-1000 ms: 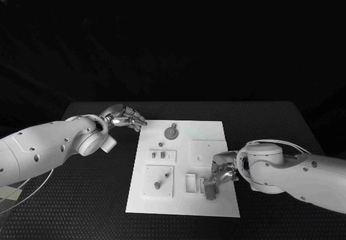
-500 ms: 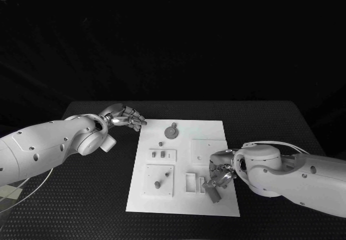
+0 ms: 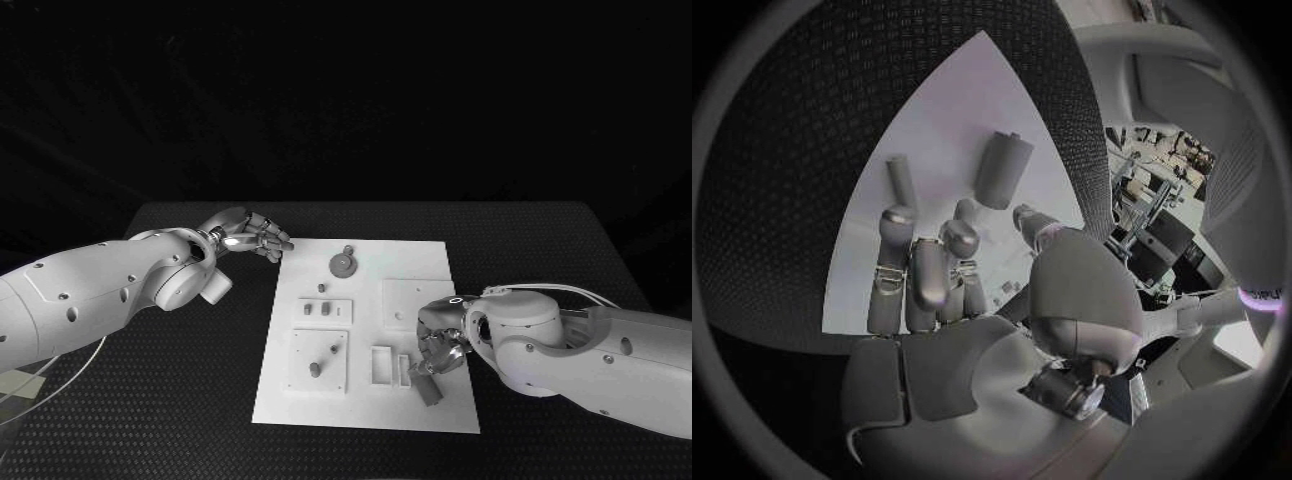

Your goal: Assemble the parts on the task board

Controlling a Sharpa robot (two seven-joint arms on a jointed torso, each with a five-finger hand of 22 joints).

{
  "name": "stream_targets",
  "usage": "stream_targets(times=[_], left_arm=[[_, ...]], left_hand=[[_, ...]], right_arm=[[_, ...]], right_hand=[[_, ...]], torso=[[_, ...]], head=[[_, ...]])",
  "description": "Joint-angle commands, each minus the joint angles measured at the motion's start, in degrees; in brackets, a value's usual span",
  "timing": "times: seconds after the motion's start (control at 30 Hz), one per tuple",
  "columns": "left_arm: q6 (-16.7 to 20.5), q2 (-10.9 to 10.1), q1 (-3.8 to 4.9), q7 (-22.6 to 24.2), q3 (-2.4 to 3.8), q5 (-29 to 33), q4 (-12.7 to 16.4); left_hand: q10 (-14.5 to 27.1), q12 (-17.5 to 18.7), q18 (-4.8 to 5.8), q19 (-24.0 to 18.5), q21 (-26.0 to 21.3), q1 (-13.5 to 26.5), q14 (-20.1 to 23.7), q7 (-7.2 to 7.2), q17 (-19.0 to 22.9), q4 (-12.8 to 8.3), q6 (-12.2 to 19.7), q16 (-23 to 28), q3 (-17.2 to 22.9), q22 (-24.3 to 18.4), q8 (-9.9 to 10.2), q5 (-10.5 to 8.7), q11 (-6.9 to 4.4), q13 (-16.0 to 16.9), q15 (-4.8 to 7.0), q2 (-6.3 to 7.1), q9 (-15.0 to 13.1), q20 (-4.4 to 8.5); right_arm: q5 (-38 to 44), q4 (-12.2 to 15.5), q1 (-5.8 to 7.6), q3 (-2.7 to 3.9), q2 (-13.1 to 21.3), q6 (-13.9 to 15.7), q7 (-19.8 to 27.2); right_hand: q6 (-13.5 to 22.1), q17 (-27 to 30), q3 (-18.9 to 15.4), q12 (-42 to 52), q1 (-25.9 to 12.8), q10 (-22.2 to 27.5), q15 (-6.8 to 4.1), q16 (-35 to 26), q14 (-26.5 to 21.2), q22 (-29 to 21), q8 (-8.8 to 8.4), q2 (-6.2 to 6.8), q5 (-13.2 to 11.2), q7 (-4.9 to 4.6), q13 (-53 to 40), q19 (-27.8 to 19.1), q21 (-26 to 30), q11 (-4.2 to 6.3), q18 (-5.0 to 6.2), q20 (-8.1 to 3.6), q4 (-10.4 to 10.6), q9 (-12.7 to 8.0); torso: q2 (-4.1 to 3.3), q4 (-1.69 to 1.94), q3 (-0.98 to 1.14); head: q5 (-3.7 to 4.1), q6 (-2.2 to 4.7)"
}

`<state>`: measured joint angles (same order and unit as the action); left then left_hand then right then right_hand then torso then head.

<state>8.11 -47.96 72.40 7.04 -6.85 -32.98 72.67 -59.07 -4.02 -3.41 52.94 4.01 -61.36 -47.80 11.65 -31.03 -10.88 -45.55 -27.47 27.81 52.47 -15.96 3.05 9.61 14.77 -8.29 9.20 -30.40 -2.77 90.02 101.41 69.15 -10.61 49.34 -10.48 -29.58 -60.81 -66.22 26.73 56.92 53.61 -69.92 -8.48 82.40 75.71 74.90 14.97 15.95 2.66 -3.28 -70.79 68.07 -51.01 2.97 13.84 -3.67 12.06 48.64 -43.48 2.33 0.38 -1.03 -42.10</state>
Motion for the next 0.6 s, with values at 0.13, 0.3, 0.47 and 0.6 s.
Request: stream_targets(times=[0.13,0.3,0.47,0.6], left_arm=[[-0.73,-0.02,0.08,0.30,0.04,0.38,0.09],[-0.75,-0.06,0.08,0.30,0.04,0.38,0.07],[-0.83,-0.06,0.08,0.27,0.04,0.38,0.05],[-0.97,-0.13,0.08,0.22,0.04,0.38,0.08]], left_hand=[[-0.05,-0.04,-1.09,-0.20,0.02,0.59,-0.06,-0.14,-0.12,0.38,0.10,0.42,0.05,-0.09,-0.35,-0.21,0.13,-0.09,-0.20,-0.04,0.08,-0.04],[-0.05,-0.04,-1.09,-0.21,0.02,0.59,-0.06,-0.14,-0.14,0.39,0.10,0.43,0.05,-0.10,-0.36,-0.22,0.13,-0.10,-0.20,-0.04,0.08,-0.04],[-0.05,-0.04,-1.09,-0.21,0.02,0.59,-0.06,-0.14,-0.16,0.40,0.10,0.45,0.04,-0.10,-0.36,-0.22,0.13,-0.11,-0.20,-0.04,0.09,-0.04],[-0.05,-0.04,-1.09,-0.21,0.02,0.60,-0.06,-0.14,-0.18,0.42,0.10,0.46,0.04,-0.10,-0.36,-0.22,0.13,-0.12,-0.20,-0.04,0.09,-0.05]], right_arm=[[1.78,0.45,-0.06,-0.04,-0.03,-2.29,1.01],[0.96,0.65,-0.06,-0.05,0.02,-4.71,1.18],[-0.24,0.85,-0.07,-0.05,-0.01,-6.29,1.02],[-0.84,0.81,-0.07,-0.06,-0.01,-8.07,0.66]], right_hand=[[-0.01,0.15,0.00,-0.31,0.46,0.21,-0.06,-0.31,-0.49,0.72,-0.33,0.09,0.16,-0.36,-0.07,-0.14,0.27,-0.31,1.16,0.44,-0.44,-0.09],[-0.02,0.18,-0.21,-0.35,0.19,0.27,-0.02,-0.35,-0.55,0.72,-0.41,0.17,0.16,-0.40,-0.06,-0.19,0.34,-0.35,1.16,0.55,-0.31,-0.11],[-0.20,-0.03,-0.28,-0.33,-0.95,0.29,0.01,-0.27,-0.45,0.70,-0.61,0.19,0.18,-0.40,-0.07,-0.15,0.46,-0.36,1.16,0.72,0.96,-0.13],[-0.28,0.06,-0.16,-0.32,-1.72,0.31,-0.01,-0.29,-0.52,0.73,-0.80,0.39,0.16,-0.40,-0.07,-0.10,0.52,-0.34,1.16,0.72,2.26,-0.15]], torso=[[-0.02,-0.02,0.03],[-0.02,-0.04,0.03],[-0.03,-0.04,0.03],[-0.01,-0.02,0.02]], head=[[0.05,0.02],[0.06,-0.05],[0.07,-0.11],[0.08,-0.15]])
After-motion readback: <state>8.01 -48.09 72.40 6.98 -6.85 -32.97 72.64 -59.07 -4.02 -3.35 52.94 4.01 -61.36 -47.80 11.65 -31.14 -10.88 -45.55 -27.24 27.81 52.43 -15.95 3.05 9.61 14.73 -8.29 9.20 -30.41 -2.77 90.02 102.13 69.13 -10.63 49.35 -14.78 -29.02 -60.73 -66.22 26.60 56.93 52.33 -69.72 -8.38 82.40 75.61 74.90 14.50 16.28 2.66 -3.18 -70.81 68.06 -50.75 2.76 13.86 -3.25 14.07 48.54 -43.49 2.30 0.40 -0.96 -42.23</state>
